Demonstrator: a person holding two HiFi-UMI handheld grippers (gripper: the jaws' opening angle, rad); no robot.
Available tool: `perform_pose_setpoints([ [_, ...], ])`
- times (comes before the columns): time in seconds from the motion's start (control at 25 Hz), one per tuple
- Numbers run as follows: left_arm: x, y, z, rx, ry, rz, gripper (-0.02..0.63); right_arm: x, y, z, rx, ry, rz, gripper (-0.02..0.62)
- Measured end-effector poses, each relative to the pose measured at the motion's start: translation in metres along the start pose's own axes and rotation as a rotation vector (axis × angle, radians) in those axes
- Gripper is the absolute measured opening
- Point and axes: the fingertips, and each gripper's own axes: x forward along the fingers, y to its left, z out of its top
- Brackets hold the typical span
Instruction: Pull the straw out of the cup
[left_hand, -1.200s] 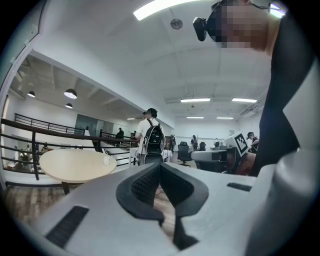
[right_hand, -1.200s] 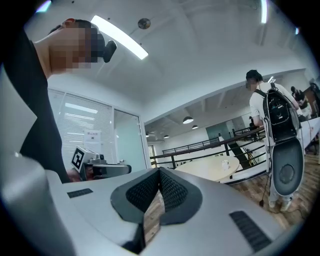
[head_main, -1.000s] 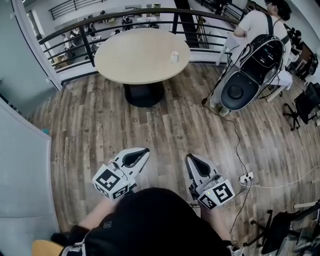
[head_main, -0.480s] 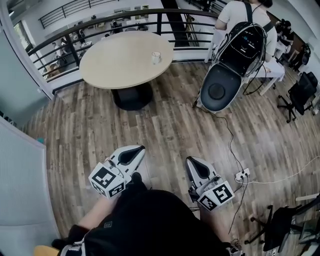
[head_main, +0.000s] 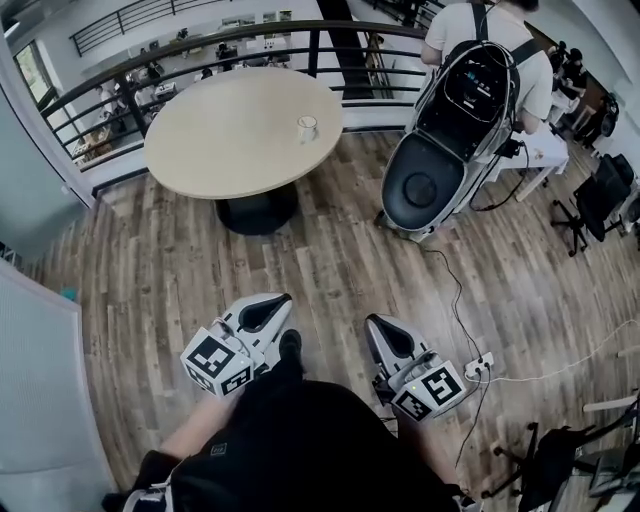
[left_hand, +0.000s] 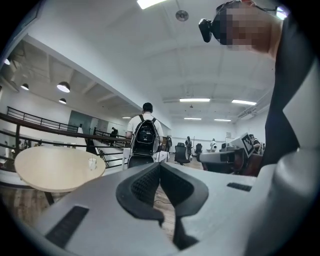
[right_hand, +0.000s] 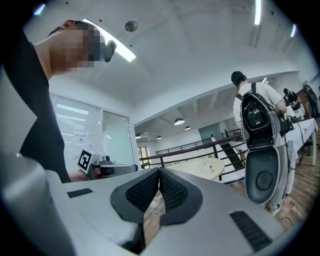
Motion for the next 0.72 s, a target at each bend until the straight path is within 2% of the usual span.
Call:
perform_pose_setpoints([
  [0.48,0.054,0.152,0.041,0.009,-0.025,-0.020,0.009,0.161,-0.068,0.041,-0.040,0.017,0.023,0.023],
  [0.72,0.068,0.204,0.038,0.004,-0.015,-0.025,0.009,0.212,-0.087,0.042,-0.030,0.032,0.030,0.023],
])
